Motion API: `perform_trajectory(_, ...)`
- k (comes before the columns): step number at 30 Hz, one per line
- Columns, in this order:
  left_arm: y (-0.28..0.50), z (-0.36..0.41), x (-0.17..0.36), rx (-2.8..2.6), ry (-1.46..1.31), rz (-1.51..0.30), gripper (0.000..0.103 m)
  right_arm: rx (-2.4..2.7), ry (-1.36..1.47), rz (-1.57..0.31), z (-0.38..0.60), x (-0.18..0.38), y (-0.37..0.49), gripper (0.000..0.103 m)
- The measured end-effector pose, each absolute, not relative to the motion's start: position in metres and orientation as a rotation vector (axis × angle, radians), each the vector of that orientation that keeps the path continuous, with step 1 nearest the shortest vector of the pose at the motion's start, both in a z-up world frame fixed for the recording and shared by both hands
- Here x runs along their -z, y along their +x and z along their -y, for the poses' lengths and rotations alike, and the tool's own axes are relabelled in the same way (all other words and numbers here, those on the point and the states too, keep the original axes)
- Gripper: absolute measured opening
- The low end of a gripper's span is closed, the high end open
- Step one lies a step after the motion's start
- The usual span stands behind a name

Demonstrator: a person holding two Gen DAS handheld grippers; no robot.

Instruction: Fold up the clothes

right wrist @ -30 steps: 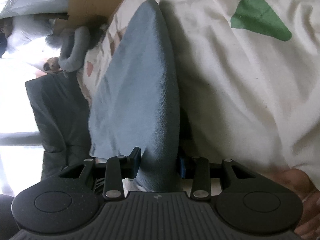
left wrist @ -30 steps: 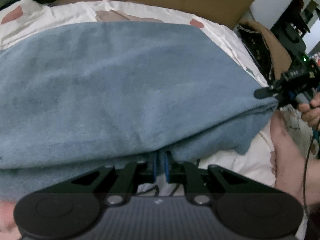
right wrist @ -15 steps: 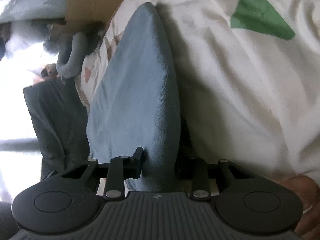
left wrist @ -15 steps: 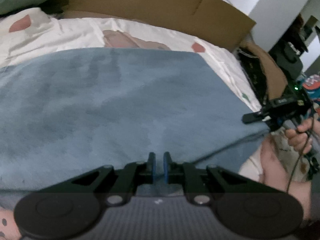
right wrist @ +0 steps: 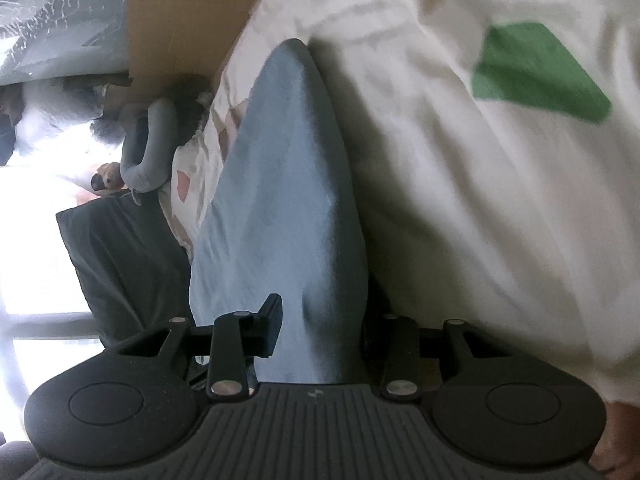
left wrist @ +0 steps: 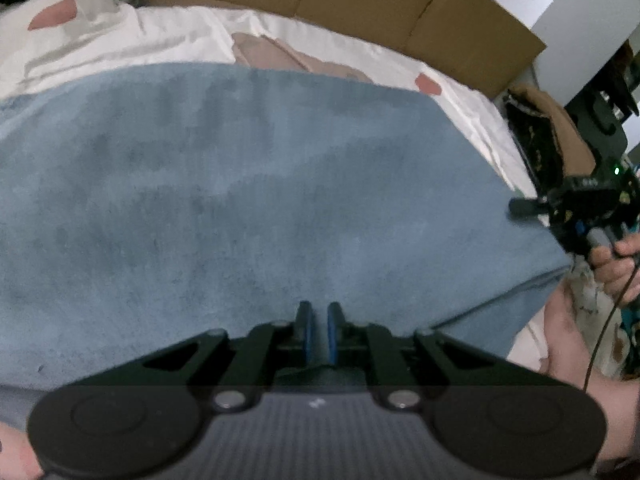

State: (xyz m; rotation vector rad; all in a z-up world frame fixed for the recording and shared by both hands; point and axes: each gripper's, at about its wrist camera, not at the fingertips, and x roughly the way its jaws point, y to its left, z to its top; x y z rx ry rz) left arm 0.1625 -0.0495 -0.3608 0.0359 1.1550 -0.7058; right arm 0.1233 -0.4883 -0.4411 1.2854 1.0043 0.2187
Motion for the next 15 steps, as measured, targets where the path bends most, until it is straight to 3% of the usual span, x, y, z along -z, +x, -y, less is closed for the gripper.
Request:
perform_trajectory(2,0.165,0.053,0.361,0.701,0.053,-1.161,0.006,-0.215,1.260,-1.002,0.488,0.439,0.128,0.036)
perform_trajectory(3,0.166,0.055,0.359,0.702,0.067,-1.163,0.006,-0.218,1.239,-1.005,0.487,0.437,0.129,0.018)
perform_trajectory(4,0.167,0.056,0.356,0.705,0.075,-1.161,0.006,-0.222,1.214,-1.010,0.487,0.435,0.130,0.011)
perform_trajectory(15,0.203,0.068,0.352,0.683,0.041,-1.086,0.007,-0.216,1.198,-1.001,0.487,0.425,0.133,0.017)
